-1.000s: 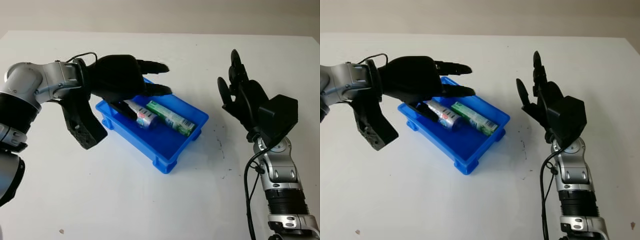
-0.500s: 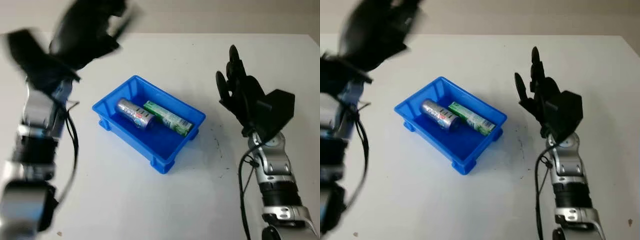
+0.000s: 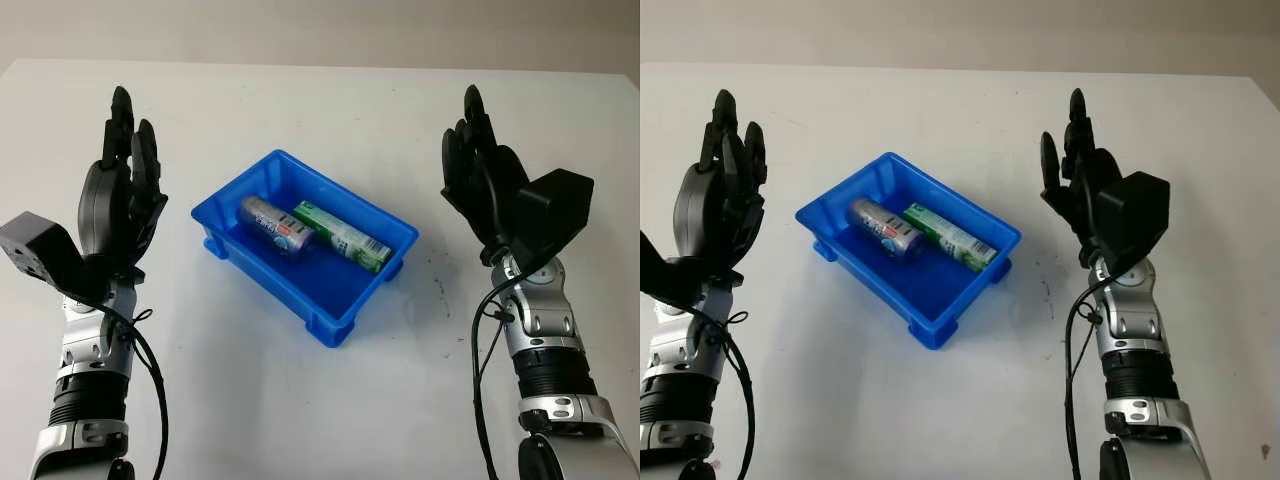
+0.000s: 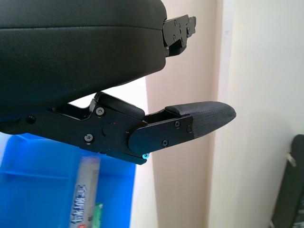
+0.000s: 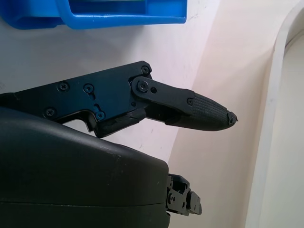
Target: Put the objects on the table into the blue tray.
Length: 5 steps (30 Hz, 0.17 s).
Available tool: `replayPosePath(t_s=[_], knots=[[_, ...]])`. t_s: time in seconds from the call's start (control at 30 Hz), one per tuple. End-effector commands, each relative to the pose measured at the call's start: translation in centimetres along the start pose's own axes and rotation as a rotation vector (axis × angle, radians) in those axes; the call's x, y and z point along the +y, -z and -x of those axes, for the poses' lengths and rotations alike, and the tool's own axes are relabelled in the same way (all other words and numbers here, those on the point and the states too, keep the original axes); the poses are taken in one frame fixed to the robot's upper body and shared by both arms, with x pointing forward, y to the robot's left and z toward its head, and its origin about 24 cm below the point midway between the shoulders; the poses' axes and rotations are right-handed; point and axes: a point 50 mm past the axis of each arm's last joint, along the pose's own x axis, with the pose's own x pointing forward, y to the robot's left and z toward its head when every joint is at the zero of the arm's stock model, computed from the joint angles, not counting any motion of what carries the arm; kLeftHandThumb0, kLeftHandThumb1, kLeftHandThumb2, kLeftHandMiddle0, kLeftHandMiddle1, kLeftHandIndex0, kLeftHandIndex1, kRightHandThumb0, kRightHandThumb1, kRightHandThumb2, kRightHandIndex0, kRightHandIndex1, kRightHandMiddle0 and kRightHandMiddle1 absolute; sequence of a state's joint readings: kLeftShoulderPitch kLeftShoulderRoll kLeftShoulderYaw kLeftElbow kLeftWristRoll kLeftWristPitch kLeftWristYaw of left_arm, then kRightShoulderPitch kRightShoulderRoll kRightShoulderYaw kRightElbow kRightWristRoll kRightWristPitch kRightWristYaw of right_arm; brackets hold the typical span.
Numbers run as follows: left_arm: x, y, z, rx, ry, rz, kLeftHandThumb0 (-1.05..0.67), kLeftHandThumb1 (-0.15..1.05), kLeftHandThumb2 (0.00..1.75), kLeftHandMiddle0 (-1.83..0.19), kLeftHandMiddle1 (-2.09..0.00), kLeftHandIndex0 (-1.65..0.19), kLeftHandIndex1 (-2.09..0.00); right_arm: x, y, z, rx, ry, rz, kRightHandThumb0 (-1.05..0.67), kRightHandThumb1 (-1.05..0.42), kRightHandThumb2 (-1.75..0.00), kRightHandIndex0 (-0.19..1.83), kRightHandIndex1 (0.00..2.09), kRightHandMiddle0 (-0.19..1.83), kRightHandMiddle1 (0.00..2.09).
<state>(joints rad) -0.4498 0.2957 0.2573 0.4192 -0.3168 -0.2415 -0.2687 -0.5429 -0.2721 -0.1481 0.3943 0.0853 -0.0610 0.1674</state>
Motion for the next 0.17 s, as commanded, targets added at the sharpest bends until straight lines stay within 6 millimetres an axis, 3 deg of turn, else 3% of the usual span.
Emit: replayPosePath(t_s=[0.0,0.13], knots=[[0.08,0.26,0.25,0.000,-0.009,-0.003,-0.75,1.05,0.63,0.19,0.00,0.19,0.00,0.12,-0.23,-0.19,-0.020,0.005,-0.022,-0.70,-1.05,-0.70,-0.19,0.00,-0.19,0.00],[-0.53,0.64,0.37,-0.001,-0.008,0.007,-0.72,1.05,0.65,0.19,0.00,0.19,0.00,0.31,-0.05,-0.08,-0.013,-0.010,-0.029,-0.70,-1.05,-0.71,-0.19,0.00,-0.19,0.00]])
